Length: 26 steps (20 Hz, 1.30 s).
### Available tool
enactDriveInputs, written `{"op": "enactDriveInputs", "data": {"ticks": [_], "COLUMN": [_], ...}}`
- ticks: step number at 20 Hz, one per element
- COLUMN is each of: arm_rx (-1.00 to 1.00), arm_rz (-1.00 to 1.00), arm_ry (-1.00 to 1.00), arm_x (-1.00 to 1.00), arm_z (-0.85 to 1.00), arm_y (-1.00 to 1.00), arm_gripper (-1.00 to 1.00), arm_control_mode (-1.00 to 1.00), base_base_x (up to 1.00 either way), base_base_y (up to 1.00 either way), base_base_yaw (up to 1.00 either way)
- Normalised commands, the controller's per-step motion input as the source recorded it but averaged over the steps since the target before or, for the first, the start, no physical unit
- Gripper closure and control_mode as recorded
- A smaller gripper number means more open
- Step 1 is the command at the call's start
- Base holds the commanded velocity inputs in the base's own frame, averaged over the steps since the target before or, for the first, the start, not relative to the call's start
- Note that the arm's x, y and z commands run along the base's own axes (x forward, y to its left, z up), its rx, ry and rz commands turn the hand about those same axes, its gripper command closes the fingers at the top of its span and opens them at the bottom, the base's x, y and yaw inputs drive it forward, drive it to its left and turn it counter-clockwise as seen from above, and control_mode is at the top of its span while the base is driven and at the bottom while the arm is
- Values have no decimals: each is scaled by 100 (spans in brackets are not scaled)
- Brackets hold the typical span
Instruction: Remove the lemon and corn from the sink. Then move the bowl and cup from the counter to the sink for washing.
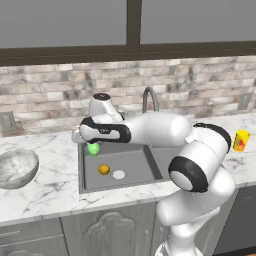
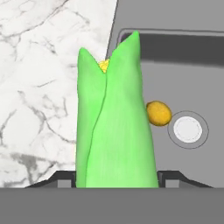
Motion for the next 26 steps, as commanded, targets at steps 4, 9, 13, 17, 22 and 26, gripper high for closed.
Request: {"op": "enactDriveInputs", "data": {"ticks": [4,9,13,17,22,26], "arm_rx": [1,7,9,4,0,0], "arm_rz": [15,5,1,0,0,0], "arm_ry": [-23,-3,1,0,0,-1], "arm_x": [9,22,23,16,14,13], "arm_z": [0,0,0,-3,-6,-8], "arm_y": [31,27,29,35,37,35], "arm_gripper": [100,100,100,100,100,100], "arm_control_mode": [-100,-100,-100,-100,-100,-100], "base_base_x": [0,0,0,0,0,0], "base_base_y": [0,0,0,0,0,0], "base_base_yaw": [0,0,0,0,0,0]}}
